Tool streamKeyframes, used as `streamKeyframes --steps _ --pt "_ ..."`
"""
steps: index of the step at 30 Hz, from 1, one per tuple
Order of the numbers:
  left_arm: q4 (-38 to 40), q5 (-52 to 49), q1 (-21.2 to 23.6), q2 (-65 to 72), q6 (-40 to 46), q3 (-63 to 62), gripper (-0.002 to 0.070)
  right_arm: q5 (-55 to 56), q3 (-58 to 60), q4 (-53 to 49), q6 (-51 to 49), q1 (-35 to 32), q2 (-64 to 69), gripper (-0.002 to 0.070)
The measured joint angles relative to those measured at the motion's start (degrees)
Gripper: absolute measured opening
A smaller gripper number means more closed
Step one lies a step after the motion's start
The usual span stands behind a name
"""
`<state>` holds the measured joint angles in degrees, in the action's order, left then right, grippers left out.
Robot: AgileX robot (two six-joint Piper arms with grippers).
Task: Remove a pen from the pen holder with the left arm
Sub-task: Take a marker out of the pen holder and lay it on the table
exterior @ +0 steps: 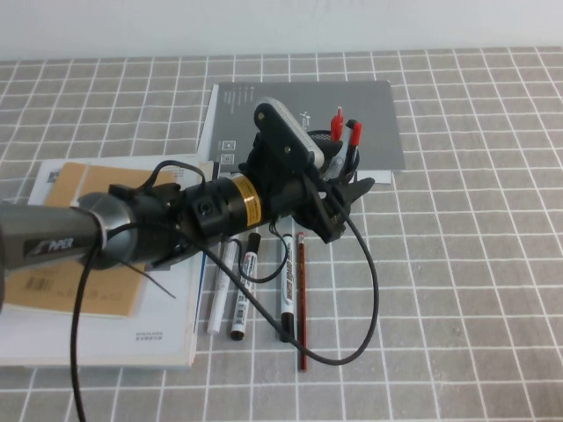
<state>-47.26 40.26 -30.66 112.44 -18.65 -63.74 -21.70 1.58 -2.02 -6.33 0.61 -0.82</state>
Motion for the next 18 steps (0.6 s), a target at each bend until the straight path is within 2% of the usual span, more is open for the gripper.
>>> streamKeyframes --steps 5,8,11,16,18 --pt "0.0 -2.9 -0.1 1.5 0.0 -2.4 0.0468 0.0 0.0 0.0 0.0 0.0 0.0 -0.0013" --pt "0.1 -4.9 -0.1 1.6 0.0 -2.5 0.043 0.0 0.0 0.0 0.0 0.0 0.0 -0.0013" --pt "0.1 -5.9 -0.1 1.6 0.0 -2.5 0.0342 0.0 0.0 0.0 0.0 0.0 0.0 -0.0013" --pt "0.1 -6.2 -0.1 1.6 0.0 -2.5 0.0113 0.0 0.0 0.0 0.0 0.0 0.0 -0.0013" --pt "0.2 -6.2 -0.1 1.4 0.3 -2.6 0.0057 0.0 0.0 0.0 0.0 0.0 0.0 -0.0013"
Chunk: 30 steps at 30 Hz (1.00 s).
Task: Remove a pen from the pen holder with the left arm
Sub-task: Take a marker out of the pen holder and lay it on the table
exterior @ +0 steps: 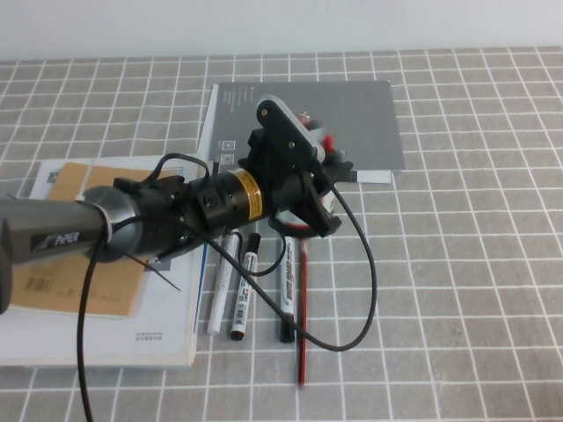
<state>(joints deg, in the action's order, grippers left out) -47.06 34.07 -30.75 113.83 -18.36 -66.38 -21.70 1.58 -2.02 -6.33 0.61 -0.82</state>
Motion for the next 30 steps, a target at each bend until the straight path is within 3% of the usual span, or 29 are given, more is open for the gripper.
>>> streamKeyframes --steps 19,23,30 --pt "-5.4 -0.6 0.0 -16.4 -1.9 -0.1 0.0045 0.0 0.0 0.0 0.0 0.0 0.0 -0.0013" --pt "-8.1 -4.4 0.0 -22.3 -12.3 -0.1 0.0045 0.0 0.0 0.0 0.0 0.0 0.0 -0.0013" --pt "-15.6 -18.7 0.0 -32.6 -43.6 0.0 0.0045 0.0 0.0 0.0 0.0 0.0 0.0 -0.0013"
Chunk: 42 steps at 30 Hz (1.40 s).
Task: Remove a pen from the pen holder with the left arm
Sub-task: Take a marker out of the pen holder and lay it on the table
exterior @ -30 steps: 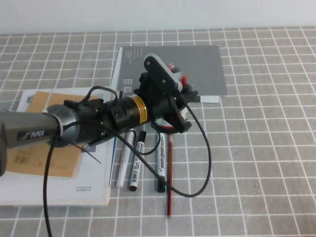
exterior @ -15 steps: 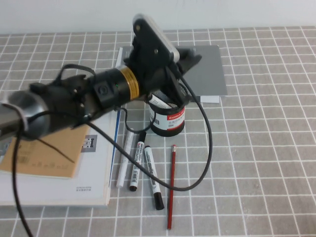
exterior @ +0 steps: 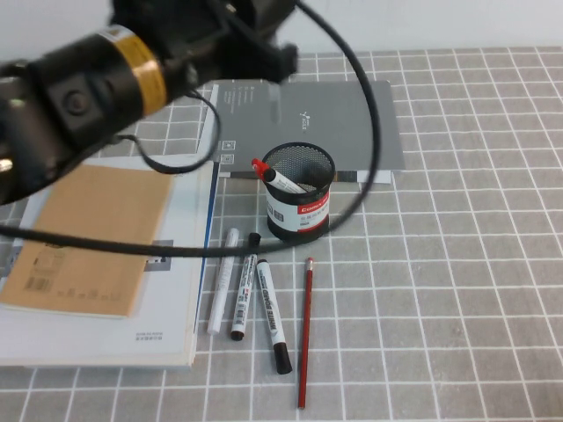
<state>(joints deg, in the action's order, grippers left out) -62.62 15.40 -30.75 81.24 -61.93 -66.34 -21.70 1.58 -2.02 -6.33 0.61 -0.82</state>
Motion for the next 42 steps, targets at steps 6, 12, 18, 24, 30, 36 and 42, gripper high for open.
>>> streamKeyframes --steps 6,12,18,24,30,36,42 --pt "2.9 -4.7 0.0 -6.4 -6.6 4.4 0.0045 0.0 0.0 0.0 0.0 0.0 0.0 -0.0013" --pt "28.4 -16.4 0.0 -9.7 15.1 11.5 0.0045 0.0 0.0 0.0 0.0 0.0 0.0 -0.0013" --pt "70.3 -39.9 1.2 -10.1 55.6 12.8 0.0045 0.0 0.0 0.0 0.0 0.0 0.0 -0.0013" --pt "90.6 -52.7 6.5 -7.4 77.3 12.8 0.0045 0.0 0.0 0.0 0.0 0.0 0.0 -0.0013" --pt "101.8 -54.6 8.6 0.9 87.7 12.8 0.0045 0.0 0.0 0.0 0.0 0.0 0.0 -0.0013" --pt "107.1 -52.7 8.6 9.4 93.3 10.8 0.0045 0.0 0.0 0.0 0.0 0.0 0.0 -0.0013" --pt "107.6 -52.7 8.6 14.6 96.0 5.6 0.0046 0.0 0.0 0.0 0.0 0.0 0.0 -0.0013"
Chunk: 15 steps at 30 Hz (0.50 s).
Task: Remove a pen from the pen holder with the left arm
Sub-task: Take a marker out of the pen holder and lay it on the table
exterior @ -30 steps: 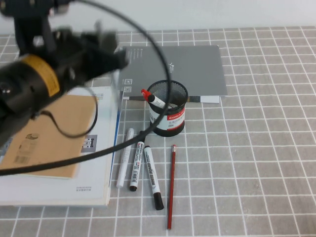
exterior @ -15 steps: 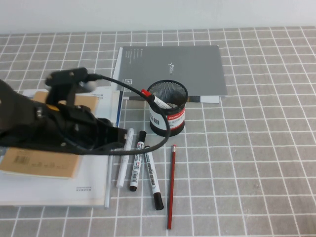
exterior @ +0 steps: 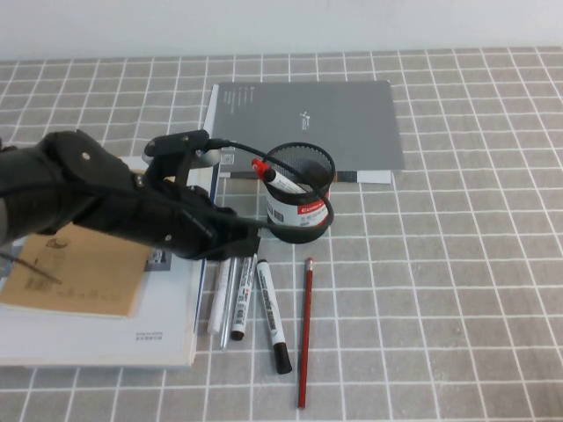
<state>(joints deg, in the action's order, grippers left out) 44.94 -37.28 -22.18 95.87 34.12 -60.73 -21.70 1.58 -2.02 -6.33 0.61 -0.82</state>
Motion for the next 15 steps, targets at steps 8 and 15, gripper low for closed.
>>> streamKeyframes --steps 8,15 --pt "0.3 0.9 0.0 5.7 0.8 -3.2 0.013 0.0 0.0 0.0 0.0 0.0 0.0 -0.0013" --pt "-0.6 3.5 0.0 6.6 1.2 -3.8 0.0307 0.0 0.0 0.0 0.0 0.0 0.0 -0.0013"
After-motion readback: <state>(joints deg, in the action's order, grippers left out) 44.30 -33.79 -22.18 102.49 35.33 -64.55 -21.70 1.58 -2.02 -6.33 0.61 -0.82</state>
